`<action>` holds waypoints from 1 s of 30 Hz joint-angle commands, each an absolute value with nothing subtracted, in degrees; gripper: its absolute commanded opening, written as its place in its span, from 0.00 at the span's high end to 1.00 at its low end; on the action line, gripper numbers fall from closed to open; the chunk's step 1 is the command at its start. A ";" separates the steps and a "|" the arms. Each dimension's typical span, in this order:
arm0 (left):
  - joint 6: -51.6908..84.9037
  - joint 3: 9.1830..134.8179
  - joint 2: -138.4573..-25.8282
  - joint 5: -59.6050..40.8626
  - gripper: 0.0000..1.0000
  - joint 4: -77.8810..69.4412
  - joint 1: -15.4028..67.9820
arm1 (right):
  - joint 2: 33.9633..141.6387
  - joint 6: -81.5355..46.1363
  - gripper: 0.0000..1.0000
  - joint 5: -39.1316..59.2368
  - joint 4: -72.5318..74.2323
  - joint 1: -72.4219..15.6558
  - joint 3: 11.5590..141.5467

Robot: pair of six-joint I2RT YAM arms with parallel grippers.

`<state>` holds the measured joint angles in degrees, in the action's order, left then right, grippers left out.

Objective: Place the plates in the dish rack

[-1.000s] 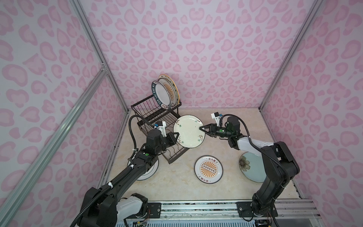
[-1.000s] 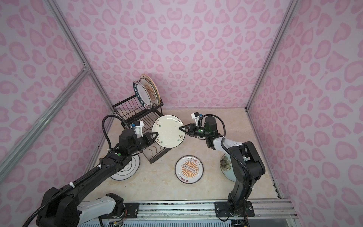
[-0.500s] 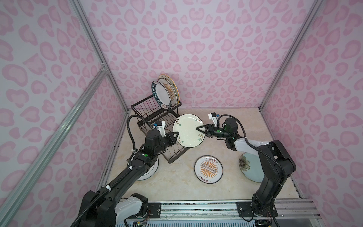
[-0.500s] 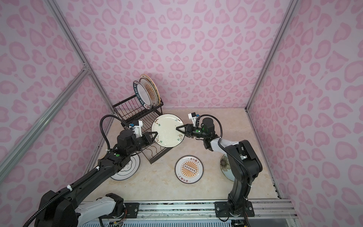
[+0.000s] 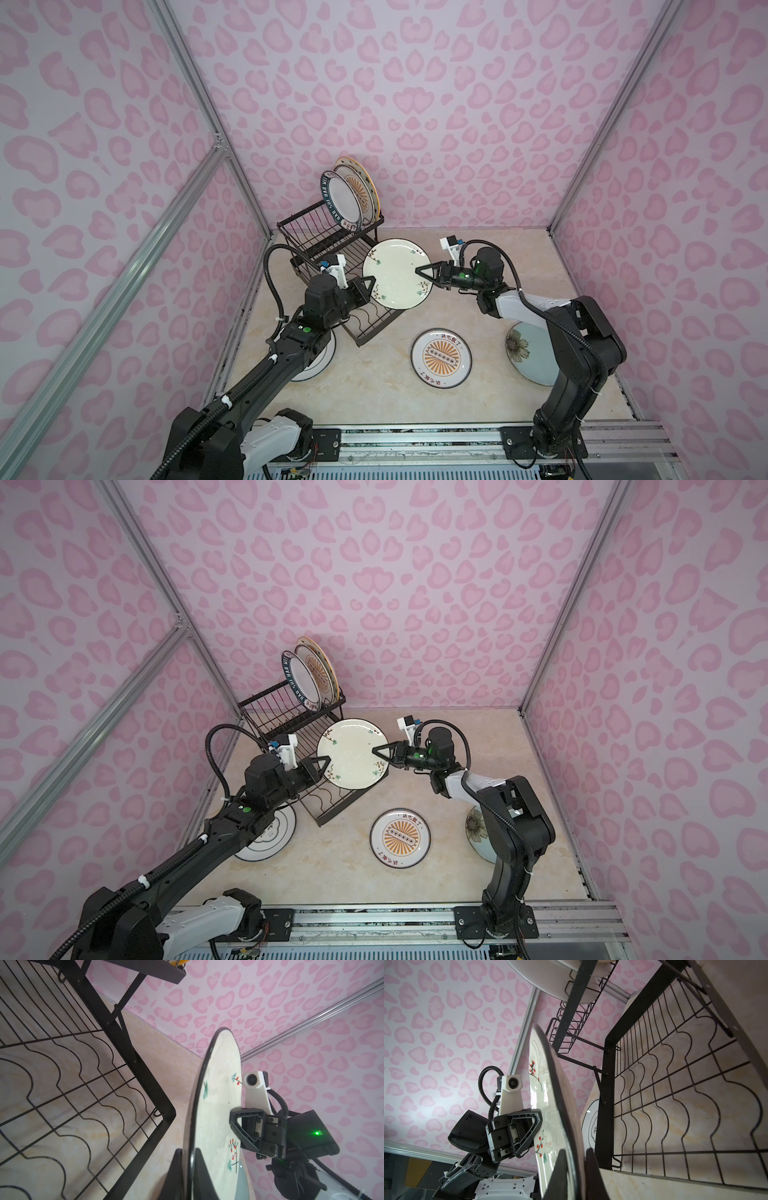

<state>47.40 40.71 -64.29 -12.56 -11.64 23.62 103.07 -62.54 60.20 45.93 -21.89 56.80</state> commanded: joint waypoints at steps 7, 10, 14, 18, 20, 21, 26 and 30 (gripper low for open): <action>43.25 41.22 -63.56 -12.62 0.59 -9.44 23.82 | 102.32 -63.41 1.00 63.55 49.56 -21.21 58.18; 42.86 41.48 -63.16 -11.89 0.51 -8.11 23.82 | 102.05 -63.32 1.00 63.49 49.16 -20.66 58.18; 42.07 41.55 -61.84 -11.00 0.47 -6.15 23.83 | 101.45 -63.07 1.00 62.99 48.60 -19.42 57.74; 38.63 42.00 -59.70 -9.10 0.45 -2.23 23.88 | 101.00 -61.06 1.00 61.46 44.28 -18.44 58.71; 36.11 43.10 -58.67 -6.80 0.44 1.98 23.73 | 101.16 -59.03 1.00 60.51 40.69 -18.44 60.09; 34.99 43.69 -58.21 -5.88 0.44 3.71 23.73 | 100.95 -57.96 1.00 59.95 38.89 -18.41 60.58; 31.61 44.56 -54.03 -2.96 0.43 10.21 23.56 | 98.78 -47.82 1.00 55.25 22.95 -18.28 64.88; 27.98 44.31 -50.17 0.08 0.42 15.49 22.85 | 96.45 -40.38 1.00 51.72 12.03 -18.07 69.61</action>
